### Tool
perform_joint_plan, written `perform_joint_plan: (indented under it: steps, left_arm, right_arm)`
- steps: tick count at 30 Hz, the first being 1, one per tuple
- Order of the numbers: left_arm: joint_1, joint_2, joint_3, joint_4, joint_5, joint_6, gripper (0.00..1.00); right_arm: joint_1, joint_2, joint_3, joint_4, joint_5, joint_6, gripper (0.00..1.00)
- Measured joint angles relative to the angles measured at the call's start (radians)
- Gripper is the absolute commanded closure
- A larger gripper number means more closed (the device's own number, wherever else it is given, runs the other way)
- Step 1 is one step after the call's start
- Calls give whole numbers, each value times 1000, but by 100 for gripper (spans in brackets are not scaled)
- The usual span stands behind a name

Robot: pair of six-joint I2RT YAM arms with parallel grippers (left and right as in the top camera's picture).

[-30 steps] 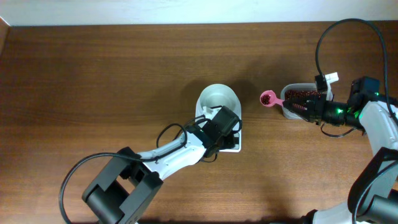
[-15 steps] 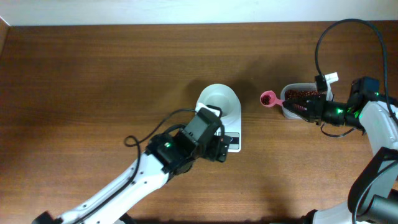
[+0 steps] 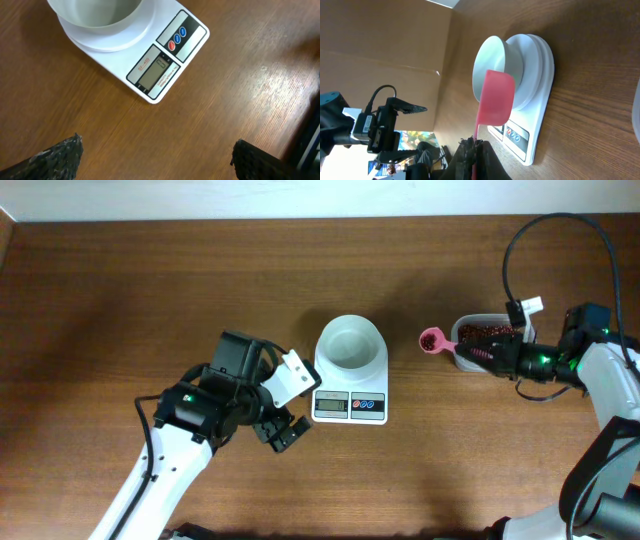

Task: Scoop and weigh 50g on scale
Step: 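Carry the scoop over the white bowl and tip beans in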

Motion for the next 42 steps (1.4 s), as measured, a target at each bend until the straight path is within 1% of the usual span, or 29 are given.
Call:
perform_joint_plan:
  steps: [2,3,4,9,11,20,22,23,27,29,30,33,35,38,42]
  left_arm:
    - [2,-1,30,-85,-30,15,1]
    - [5,-1,66,-94,-40,32,1]
    - [5,-3,93,-94,-46,50,1]
    - [27,-5,95,-97,-54,75,1]
    - [58,-5,95,-99,-58,76,1]
    - [58,-5,95,-99,-58,76,1]
    - [58,-5,95,-100,-58,76,1]
    - [58,-5,95,-100,-59,76,1]
    - [58,-5,96,-103,-61,76,1]
    - [58,-5,96,-102,-61,76,1]
    - [58,-5,96,-102,-61,76,1]
    - [58,-5,96,-102,-61,76,1]
    - [58,-5,96,-102,-61,76,1]
    - [58,-5,96,-102,-61,76,1]
    - [58,-5,96,-102,-61,76,1]
  right_arm:
    - [0,0,0,-9,0,-1,96]
    - [0,0,0,-10,0,-1,96]
    - [0,0,0,-10,0,-2,96]
    - [0,0,0,-10,0,-2,96]
    - [0,0,-1,-10,0,-3,96]
    - [10,0,-1,-8,-9,-3,96]
    - [74,0,-1,25,-17,-3,96]
    - [112,0,-2,78,-18,9,96]
    - [246,0,-3,304,-23,168,96]
    - [294,0,-3,367,-9,222,96]
    - [301,0,-3,373,-3,232,96]
    - [359,0,-3,395,126,234,96]
    - [404,0,-3,396,176,196,96]
    - [435,0,-3,407,264,153,96]
    - [466,0,-3,446,307,120,96]
